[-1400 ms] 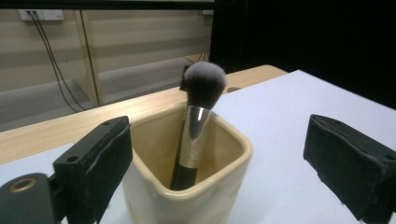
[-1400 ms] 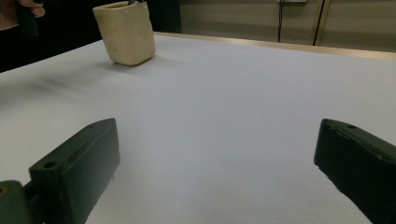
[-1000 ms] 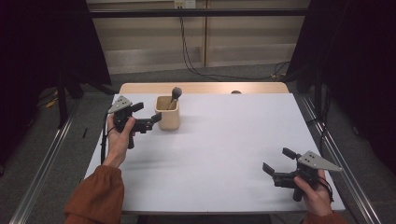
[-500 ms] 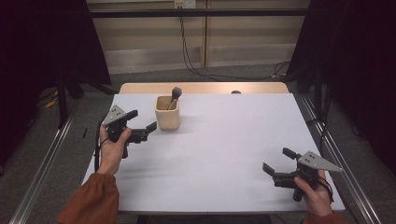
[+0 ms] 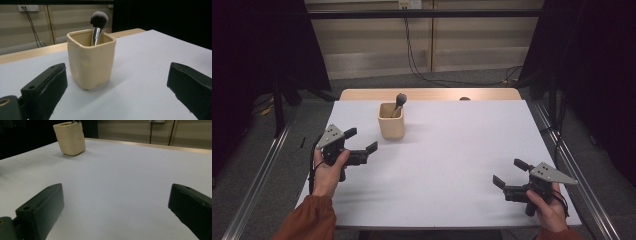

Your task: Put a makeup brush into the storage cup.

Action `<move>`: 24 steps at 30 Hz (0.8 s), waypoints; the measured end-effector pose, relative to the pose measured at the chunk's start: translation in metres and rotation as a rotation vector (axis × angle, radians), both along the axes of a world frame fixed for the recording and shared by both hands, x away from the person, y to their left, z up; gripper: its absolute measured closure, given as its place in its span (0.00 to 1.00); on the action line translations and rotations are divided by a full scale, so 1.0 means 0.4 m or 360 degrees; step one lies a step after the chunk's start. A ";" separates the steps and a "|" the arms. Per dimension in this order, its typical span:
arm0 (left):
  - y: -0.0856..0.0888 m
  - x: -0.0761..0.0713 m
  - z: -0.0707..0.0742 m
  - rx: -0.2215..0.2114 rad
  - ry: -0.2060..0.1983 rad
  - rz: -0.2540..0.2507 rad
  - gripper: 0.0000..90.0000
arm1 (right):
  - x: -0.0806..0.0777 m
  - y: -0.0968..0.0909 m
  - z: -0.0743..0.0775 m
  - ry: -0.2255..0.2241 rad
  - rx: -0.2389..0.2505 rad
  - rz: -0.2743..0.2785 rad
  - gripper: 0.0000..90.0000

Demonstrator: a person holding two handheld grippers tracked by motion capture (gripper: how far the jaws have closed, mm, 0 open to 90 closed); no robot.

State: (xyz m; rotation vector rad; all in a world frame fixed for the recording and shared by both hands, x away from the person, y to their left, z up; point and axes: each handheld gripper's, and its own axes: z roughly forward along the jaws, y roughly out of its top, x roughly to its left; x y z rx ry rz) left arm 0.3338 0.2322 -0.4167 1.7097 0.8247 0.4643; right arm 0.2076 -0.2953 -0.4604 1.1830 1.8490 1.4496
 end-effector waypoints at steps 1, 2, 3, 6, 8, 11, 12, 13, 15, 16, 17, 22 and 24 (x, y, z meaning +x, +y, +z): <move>0.001 -0.003 0.000 0.0002 0.0023 0.0004 0.03 | 0.000 0.000 0.000 0.0001 -0.0003 0.0002 0.00; 0.002 -0.006 0.000 0.0006 0.0036 0.0005 0.03 | 0.000 0.000 -0.001 0.0002 -0.0008 0.0005 0.00; 0.004 -0.012 -0.001 -0.0004 0.0030 0.0007 0.03 | 0.000 0.001 -0.001 0.0003 -0.0008 0.0007 0.00; 0.007 -0.027 -0.005 -0.0008 0.0016 -0.0008 0.03 | -0.001 0.003 -0.001 0.0000 -0.0013 0.0009 0.00; 0.011 -0.041 -0.011 -0.0017 0.0021 -0.0006 0.03 | -0.001 0.004 -0.001 -0.0001 -0.0011 0.0010 0.00; 0.015 -0.066 -0.017 -0.0009 0.0011 -0.0010 0.03 | -0.002 0.004 0.000 -0.0001 -0.0014 0.0012 0.00; 0.017 -0.072 -0.018 -0.0010 0.0009 -0.0011 0.03 | -0.002 0.005 0.000 -0.0001 -0.0015 0.0012 0.00; 0.018 -0.079 -0.019 -0.0014 0.0012 -0.0009 0.03 | -0.002 0.005 -0.001 -0.0001 -0.0016 0.0013 0.00; 0.020 -0.091 -0.022 -0.0016 0.0003 -0.0003 0.03 | -0.002 0.005 -0.001 0.0000 -0.0018 0.0011 0.00; 0.022 -0.097 -0.024 0.0004 0.0000 -0.0009 0.03 | -0.002 0.006 0.000 -0.0002 -0.0017 0.0011 0.00; 0.022 -0.100 -0.025 0.0017 -0.0011 -0.0010 0.03 | -0.002 0.006 0.000 -0.0002 -0.0015 0.0012 0.00; 0.022 -0.129 -0.028 -0.0011 -0.0031 0.0006 0.03 | -0.002 0.007 0.000 0.0000 -0.0020 0.0014 0.00; 0.026 -0.138 -0.031 -0.0031 -0.0024 0.0021 0.03 | -0.003 0.007 0.000 -0.0001 -0.0018 0.0017 0.00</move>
